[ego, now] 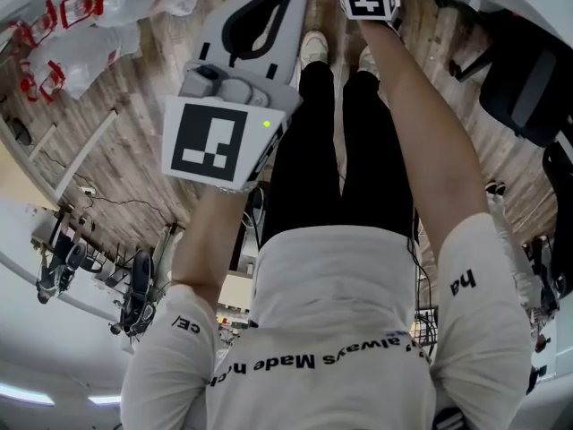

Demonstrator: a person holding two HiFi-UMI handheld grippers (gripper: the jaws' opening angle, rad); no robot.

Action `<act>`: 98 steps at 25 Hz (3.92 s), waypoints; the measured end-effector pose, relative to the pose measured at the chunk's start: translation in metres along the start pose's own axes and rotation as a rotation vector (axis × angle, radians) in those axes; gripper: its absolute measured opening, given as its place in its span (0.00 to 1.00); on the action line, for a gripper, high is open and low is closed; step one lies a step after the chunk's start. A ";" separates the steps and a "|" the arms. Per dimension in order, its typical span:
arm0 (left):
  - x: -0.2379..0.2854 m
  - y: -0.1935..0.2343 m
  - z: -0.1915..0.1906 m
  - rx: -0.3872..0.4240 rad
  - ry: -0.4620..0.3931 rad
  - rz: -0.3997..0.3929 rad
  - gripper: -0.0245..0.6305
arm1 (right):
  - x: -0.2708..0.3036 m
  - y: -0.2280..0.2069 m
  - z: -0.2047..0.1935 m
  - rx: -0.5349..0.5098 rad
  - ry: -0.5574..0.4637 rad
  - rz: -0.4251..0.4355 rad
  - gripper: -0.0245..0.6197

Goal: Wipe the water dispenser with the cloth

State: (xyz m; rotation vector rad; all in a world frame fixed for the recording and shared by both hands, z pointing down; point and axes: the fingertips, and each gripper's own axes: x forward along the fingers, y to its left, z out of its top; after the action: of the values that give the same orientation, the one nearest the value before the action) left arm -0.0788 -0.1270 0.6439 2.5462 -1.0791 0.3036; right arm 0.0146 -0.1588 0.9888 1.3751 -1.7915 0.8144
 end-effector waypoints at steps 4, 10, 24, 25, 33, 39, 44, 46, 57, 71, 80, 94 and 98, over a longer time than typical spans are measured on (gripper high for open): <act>-0.005 0.004 -0.003 0.005 0.013 0.005 0.07 | 0.004 -0.005 0.000 -0.022 0.027 -0.021 0.15; -0.009 0.009 -0.006 0.000 0.007 0.017 0.07 | 0.006 -0.006 -0.005 -0.034 0.056 -0.017 0.15; -0.016 -0.031 0.008 0.019 -0.030 -0.026 0.07 | -0.096 -0.034 -0.047 0.020 -0.074 -0.058 0.14; -0.016 -0.035 0.012 0.023 -0.039 -0.033 0.07 | -0.108 -0.039 -0.047 0.026 -0.092 -0.071 0.14; -0.027 -0.064 0.058 0.054 -0.093 -0.072 0.07 | -0.227 -0.069 -0.021 0.093 -0.246 -0.090 0.14; -0.043 -0.084 0.087 0.077 -0.099 -0.086 0.07 | -0.312 -0.067 0.002 0.064 -0.309 -0.039 0.14; -0.063 -0.102 0.111 0.083 -0.122 -0.089 0.07 | -0.383 -0.057 0.035 0.040 -0.398 -0.013 0.14; -0.071 -0.110 0.120 0.086 -0.136 -0.091 0.07 | -0.410 -0.055 0.050 0.039 -0.438 -0.012 0.14; -0.116 -0.158 0.192 0.113 -0.232 -0.125 0.07 | -0.549 -0.057 0.125 0.008 -0.641 -0.036 0.14; -0.159 -0.186 0.281 0.155 -0.326 -0.137 0.07 | -0.664 -0.046 0.182 -0.099 -0.763 -0.007 0.14; -0.179 -0.199 0.317 0.128 -0.350 -0.138 0.07 | -0.707 -0.033 0.210 -0.101 -0.827 0.042 0.14; -0.196 -0.199 0.353 0.154 -0.398 -0.108 0.07 | -0.744 -0.014 0.243 -0.168 -0.870 0.061 0.14; -0.193 -0.203 0.360 0.169 -0.411 -0.115 0.07 | -0.746 -0.013 0.248 -0.177 -0.879 0.060 0.14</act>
State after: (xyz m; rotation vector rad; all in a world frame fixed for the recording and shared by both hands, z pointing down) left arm -0.0436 -0.0164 0.2026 2.8894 -1.0735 -0.1767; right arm 0.1112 0.0169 0.2284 1.7005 -2.4807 0.0277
